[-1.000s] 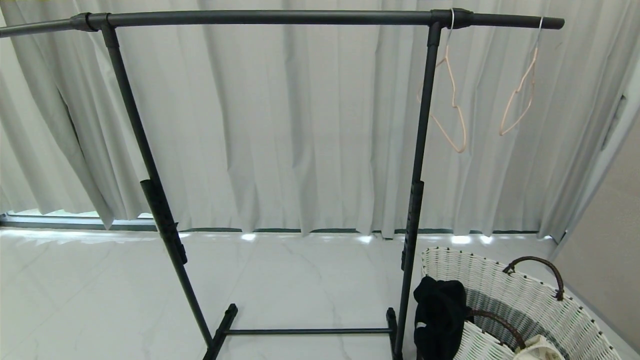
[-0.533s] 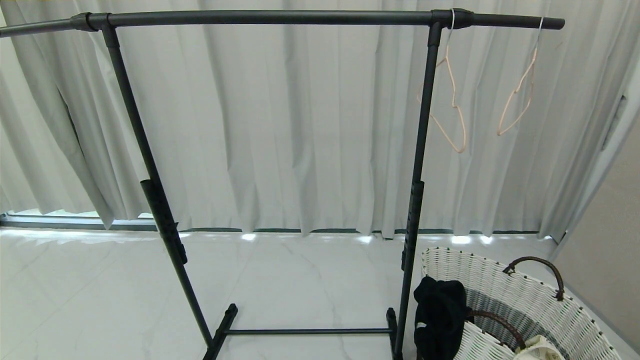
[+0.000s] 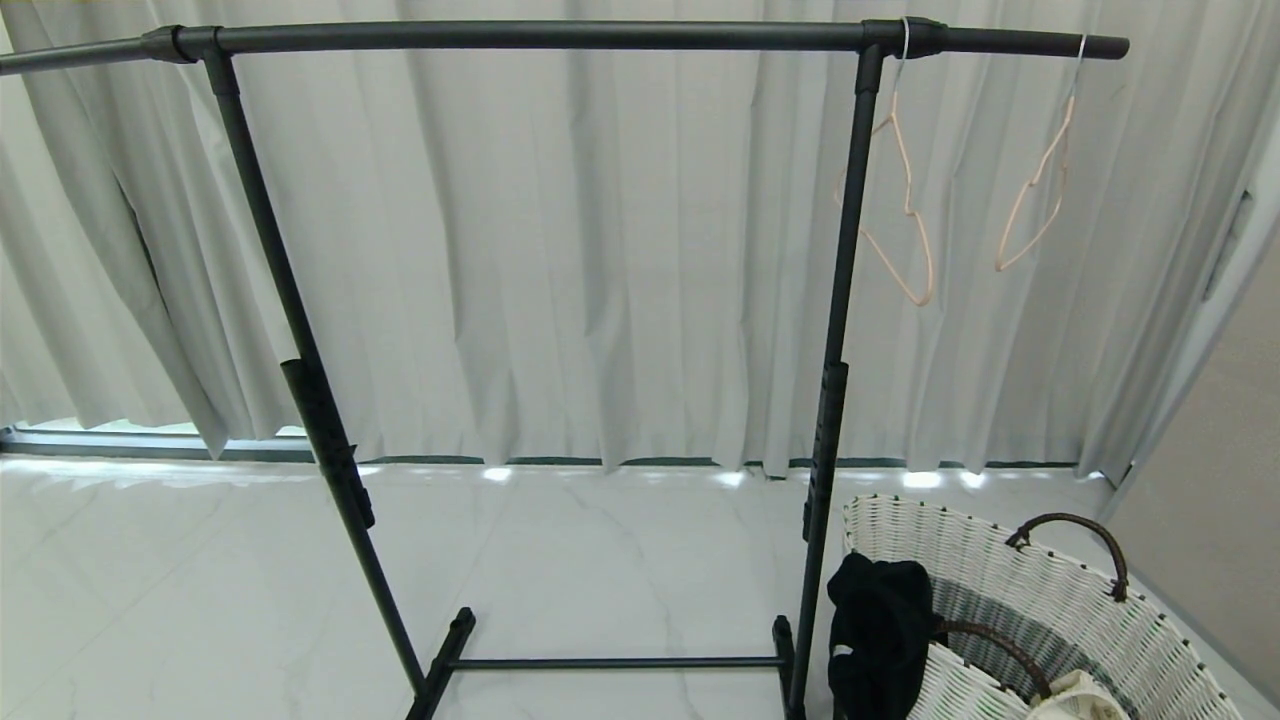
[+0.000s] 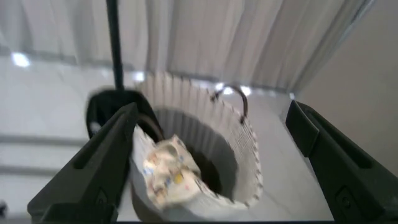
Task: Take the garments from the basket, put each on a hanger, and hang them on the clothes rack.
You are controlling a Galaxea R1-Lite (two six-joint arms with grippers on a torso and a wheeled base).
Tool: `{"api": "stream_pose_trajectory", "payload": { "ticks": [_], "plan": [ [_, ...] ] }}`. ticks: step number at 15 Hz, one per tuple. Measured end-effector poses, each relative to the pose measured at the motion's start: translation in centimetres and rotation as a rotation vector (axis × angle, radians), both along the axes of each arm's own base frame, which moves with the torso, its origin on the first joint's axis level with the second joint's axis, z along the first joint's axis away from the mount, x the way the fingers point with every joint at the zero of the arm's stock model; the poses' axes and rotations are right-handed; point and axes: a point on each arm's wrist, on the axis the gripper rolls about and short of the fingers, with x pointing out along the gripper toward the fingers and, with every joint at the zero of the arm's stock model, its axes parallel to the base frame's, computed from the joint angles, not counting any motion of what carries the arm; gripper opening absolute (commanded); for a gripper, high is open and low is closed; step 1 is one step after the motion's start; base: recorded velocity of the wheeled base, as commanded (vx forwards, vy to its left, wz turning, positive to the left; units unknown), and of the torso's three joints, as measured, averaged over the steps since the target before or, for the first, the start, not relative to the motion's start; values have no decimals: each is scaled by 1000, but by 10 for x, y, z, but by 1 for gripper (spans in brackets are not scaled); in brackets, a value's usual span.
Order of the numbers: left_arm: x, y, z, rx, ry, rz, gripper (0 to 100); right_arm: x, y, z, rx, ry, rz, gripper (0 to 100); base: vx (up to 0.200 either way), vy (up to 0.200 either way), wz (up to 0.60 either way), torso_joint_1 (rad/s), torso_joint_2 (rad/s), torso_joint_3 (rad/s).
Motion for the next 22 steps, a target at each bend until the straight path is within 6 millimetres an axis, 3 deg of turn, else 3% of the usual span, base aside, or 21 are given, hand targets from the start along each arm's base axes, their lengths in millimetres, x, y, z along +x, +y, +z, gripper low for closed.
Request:
{"api": "stream_pose_trajectory", "payload": {
  "ticks": [4, 7, 9, 14, 19, 22],
  "plan": [
    [0, 0, 0, 0, 0, 1, 100, 65, 4, 7, -149, 348, 8, 100, 0, 0, 0, 0, 0, 0],
    [0, 0, 0, 0, 0, 0, 100, 119, 8, -17, -273, 538, 53, 100, 0, 0, 0, 0, 0, 0],
    [0, 0, 0, 0, 0, 0, 100, 145, 10, -43, -360, 640, 100, 100, 0, 0, 0, 0, 0, 0],
    [0, 0, 0, 0, -1, 1, 100, 182, 9, -101, -410, 791, 120, 100, 0, 0, 0, 0, 0, 0],
    [0, 0, 0, 0, -1, 0, 100, 217, -7, -132, -402, 821, 8, 100, 0, 0, 0, 0, 0, 0],
    [0, 0, 0, 0, -1, 0, 100, 223, -12, -145, -398, 871, -18, 100, 0, 0, 0, 0, 0, 0]
  ]
}}
